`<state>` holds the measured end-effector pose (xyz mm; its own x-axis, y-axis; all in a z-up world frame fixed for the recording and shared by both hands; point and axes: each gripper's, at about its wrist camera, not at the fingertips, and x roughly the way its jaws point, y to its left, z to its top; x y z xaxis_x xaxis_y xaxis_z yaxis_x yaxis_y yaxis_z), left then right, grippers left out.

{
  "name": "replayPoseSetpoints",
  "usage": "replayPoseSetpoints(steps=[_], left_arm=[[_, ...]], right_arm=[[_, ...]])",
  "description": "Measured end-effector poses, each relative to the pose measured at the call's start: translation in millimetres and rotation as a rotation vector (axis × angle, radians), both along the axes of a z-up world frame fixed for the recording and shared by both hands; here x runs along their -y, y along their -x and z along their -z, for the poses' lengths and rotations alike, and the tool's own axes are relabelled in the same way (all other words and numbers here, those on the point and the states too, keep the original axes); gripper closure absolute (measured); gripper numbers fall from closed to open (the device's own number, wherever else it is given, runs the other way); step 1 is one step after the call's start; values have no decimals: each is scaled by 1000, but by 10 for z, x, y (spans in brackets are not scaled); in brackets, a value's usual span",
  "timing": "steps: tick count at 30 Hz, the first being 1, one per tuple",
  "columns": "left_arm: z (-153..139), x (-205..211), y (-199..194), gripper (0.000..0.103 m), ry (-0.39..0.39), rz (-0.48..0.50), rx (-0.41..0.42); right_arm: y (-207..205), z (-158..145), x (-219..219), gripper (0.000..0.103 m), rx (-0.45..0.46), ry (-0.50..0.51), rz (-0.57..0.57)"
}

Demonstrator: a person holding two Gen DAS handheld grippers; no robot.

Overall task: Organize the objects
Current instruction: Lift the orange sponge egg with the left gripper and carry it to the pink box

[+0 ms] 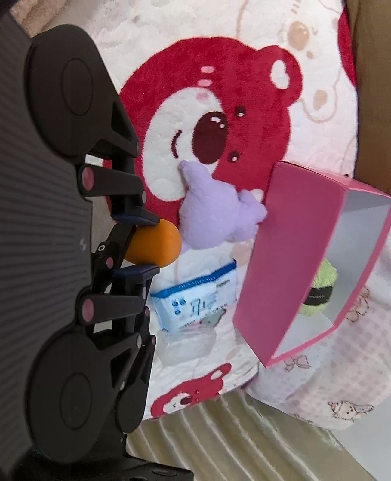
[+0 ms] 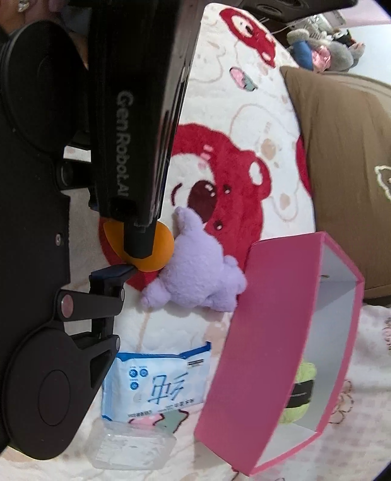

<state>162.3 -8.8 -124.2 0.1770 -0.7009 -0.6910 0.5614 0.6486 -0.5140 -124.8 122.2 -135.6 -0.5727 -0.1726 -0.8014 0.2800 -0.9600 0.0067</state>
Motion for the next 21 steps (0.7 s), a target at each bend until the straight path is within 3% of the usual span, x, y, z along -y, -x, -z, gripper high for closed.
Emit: replayPoseSetpoints(steps=[5,10,15,21], left_arm=[[-313,-129,66,77,32,-2,20],[-591,-193,203,78,16,14,73],[-825,-235,301,78,22,21,136],[-1134,-213,312,77,-13,4,148]], right_arm=[[-112,-228,-47,64,-38,56,-28],[-260,-486,-53,64,-92,94,-55],[-389,-682,29,64,-146,57,-77],[-409,-958,50,64,-164,57,-87]])
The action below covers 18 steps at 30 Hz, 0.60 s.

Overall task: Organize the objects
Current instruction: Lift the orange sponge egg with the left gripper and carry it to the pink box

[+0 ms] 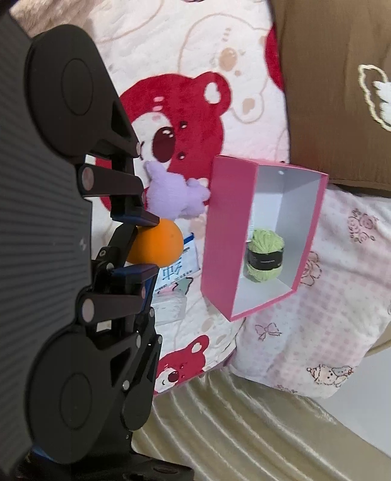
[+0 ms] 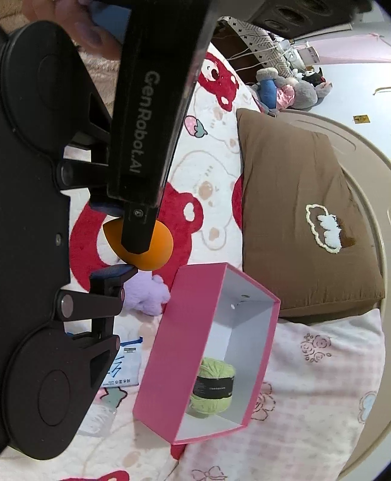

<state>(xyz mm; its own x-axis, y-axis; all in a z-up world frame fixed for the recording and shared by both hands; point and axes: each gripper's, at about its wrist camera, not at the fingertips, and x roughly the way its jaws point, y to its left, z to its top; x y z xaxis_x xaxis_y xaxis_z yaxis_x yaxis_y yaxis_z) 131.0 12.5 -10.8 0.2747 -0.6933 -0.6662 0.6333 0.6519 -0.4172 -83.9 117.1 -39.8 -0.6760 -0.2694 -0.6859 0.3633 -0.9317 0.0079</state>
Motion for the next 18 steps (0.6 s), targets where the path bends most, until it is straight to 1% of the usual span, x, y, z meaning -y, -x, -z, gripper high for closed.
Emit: replayPoseSetpoints(steps=[4,9,13,18], left_arm=[[-137,24,-42,77,-4,7,5],[-323,107,-144,78,-9,44,5],[-409,175,-274,78,41,63,-16],[-470,275,-402,78,94,66,-3]], right_arm=[[33,-118,-31,64,4,33,16],[81,-264,-57,64,-12,38,11],[155,-393,-94,64,-25,27,26],[330,-543,-169,64,-21,19,38]])
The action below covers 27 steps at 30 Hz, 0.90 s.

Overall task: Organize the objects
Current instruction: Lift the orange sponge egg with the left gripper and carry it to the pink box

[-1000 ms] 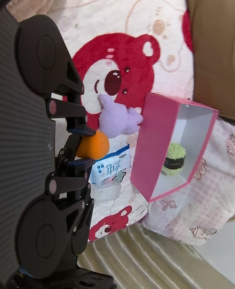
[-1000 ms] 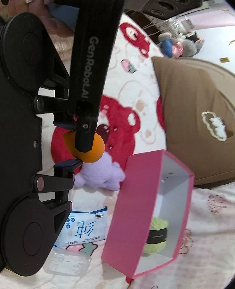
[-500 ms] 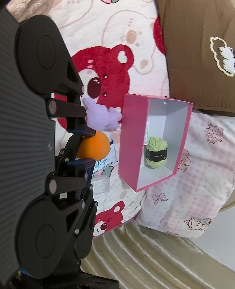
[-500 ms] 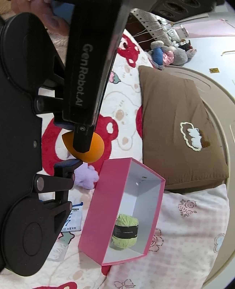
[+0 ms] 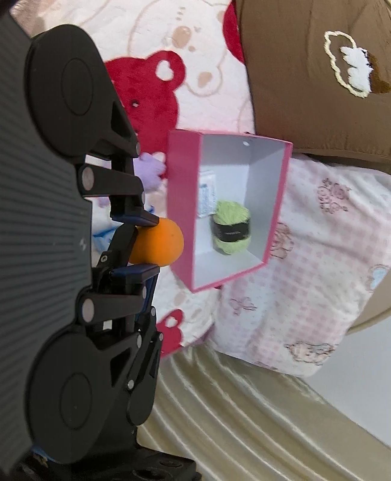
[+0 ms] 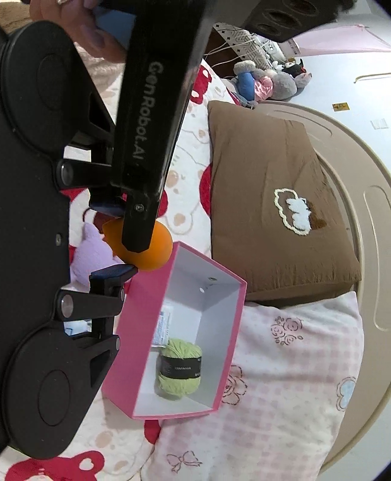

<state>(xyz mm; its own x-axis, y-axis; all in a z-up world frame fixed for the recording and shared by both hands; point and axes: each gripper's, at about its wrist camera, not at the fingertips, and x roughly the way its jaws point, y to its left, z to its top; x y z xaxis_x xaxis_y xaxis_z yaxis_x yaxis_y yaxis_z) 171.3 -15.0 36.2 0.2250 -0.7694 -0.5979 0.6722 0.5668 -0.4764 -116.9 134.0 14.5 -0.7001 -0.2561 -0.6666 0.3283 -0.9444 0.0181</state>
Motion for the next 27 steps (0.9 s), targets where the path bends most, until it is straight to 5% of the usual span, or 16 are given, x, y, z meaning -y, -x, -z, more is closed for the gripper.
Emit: replayPoseSetpoints(steps=[10,16,27], left_arm=[[-165,208,-559,77,103,-14,-13],[-136,525,-1047,77,99,-15,-57],[427,1125,-1706,77,96,-44,-159]], right_arm=[[457,-246,-82,64,-77,-2,21],[863,-244,-161,64,-83,2,45],[1822,65,-379,64,47,-24,73]])
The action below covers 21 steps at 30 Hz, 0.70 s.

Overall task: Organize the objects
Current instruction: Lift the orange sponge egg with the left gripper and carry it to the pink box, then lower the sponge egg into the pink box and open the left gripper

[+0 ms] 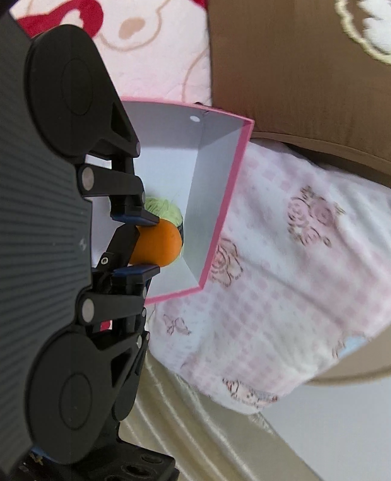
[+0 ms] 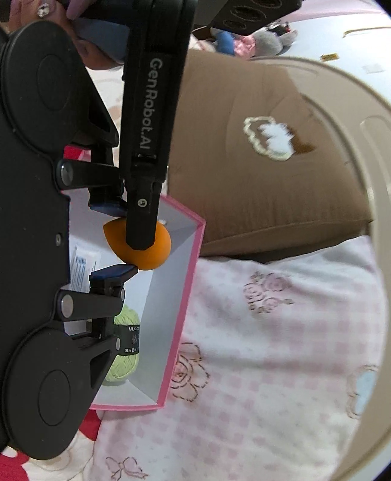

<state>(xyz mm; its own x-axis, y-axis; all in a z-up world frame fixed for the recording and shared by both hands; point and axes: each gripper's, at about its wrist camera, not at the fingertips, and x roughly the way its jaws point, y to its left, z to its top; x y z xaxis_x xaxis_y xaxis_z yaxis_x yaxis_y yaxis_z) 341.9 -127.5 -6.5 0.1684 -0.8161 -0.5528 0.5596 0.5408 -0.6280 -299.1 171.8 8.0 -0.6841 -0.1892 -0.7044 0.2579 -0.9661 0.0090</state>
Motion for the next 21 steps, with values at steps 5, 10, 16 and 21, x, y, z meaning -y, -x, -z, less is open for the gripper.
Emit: replayPoseSetpoints(steps=[5,10,16,21], left_arm=[[300,145,-135,77,-5,-23,-17],[512,264,-165,77,-3,-47,2],[649,423,-220,77,-38,-62,-1],[795,507,-232,77,-34,-60,-15]], right_arm=[[280,239,-116,64,52,-13,-4],[422,481,-250,64,66,43,20],[569,667,-375,64,88,62,24],[684,808,-440,64,121,64,40]])
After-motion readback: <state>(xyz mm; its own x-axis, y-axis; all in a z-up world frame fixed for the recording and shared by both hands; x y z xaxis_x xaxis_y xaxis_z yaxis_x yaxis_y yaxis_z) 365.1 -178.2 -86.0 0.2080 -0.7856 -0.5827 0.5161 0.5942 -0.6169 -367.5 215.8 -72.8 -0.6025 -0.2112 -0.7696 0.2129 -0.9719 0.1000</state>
